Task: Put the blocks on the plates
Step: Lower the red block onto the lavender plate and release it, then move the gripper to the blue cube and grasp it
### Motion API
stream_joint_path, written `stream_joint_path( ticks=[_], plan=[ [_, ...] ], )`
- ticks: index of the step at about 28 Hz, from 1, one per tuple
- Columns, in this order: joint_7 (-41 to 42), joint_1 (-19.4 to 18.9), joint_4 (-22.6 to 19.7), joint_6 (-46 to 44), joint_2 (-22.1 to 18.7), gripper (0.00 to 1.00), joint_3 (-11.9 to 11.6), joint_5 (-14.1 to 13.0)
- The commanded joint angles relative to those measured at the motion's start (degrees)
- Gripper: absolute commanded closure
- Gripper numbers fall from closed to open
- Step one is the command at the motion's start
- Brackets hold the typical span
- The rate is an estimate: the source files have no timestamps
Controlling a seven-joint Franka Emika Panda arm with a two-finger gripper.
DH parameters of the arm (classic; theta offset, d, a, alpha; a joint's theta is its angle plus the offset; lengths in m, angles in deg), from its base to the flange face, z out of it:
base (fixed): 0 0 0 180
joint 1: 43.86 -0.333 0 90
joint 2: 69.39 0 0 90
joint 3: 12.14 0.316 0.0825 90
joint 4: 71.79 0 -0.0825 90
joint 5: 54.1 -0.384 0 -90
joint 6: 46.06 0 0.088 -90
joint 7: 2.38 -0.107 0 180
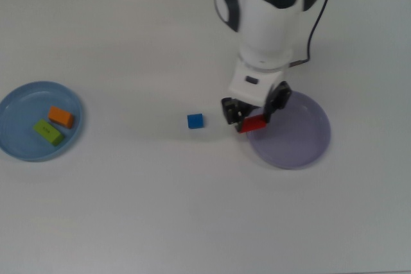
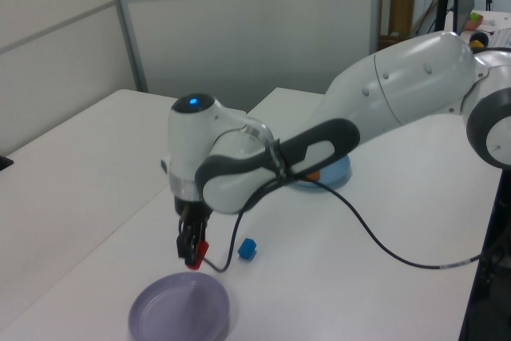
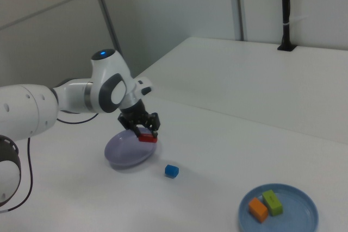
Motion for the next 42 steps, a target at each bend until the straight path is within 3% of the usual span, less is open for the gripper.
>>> stream_joint_path(
  ticks=[1, 9, 14, 18, 19, 20, 29, 35, 42],
  plan=[
    [-4.76, -4.15, -0.6, 3.18, 1.73, 0.58, -0.96, 3.52],
    [-7.05, -6.97, -0.52, 4.86, 3.23, 0.56, -0.96, 5.9],
    [-7.05, -7.33, -0.52, 5.12, 3.23, 0.44, -0.96, 6.07],
    [-6.97, -7.33, -0.6, 5.03, 3.23, 0.28, -0.87, 6.07],
    [-6.97, -7.5, -0.6, 4.77, 3.23, 0.02, -0.96, 6.07],
    [-6.88, -7.59, -0.69, 4.6, 3.14, 0.0, -0.96, 6.07],
    [-7.23, -6.98, -0.6, 1.96, 1.48, 0.0, -1.57, 5.72],
    [-6.53, -2.07, -1.13, -6.29, -2.65, 0.0, -3.24, 5.28],
    [-3.72, 2.78, -4.03, -7.45, -3.36, 0.0, -3.24, 5.11]
  ],
)
